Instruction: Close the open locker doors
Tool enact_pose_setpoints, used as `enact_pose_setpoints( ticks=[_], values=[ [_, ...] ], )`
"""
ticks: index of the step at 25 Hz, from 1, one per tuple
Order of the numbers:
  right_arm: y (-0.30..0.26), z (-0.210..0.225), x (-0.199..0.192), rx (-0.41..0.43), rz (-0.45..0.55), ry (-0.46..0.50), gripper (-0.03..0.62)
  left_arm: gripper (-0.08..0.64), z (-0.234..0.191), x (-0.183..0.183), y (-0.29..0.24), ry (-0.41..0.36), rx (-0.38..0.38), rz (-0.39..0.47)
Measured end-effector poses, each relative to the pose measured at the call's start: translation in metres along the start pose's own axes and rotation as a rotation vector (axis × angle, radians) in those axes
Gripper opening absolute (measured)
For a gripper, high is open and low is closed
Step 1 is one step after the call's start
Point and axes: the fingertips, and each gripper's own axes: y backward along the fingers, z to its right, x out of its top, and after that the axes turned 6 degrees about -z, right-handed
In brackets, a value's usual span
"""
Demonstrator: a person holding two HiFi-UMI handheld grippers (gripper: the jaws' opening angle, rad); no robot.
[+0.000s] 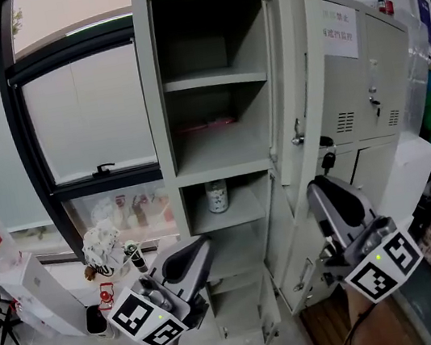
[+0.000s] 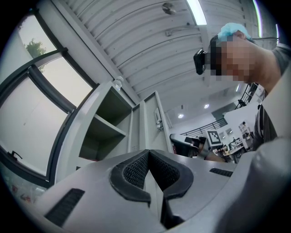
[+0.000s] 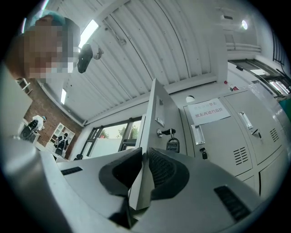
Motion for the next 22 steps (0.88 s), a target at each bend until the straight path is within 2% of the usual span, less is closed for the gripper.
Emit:
enact_pose_setpoints(
  ticks=[22],
  values=[
    [-0.046, -0.040, -0.011, 0.024, -0.007, 0.038, 0.017, 0.009, -0.031, 0.000, 0.034, 0.003, 0.035, 0.001]
  ],
)
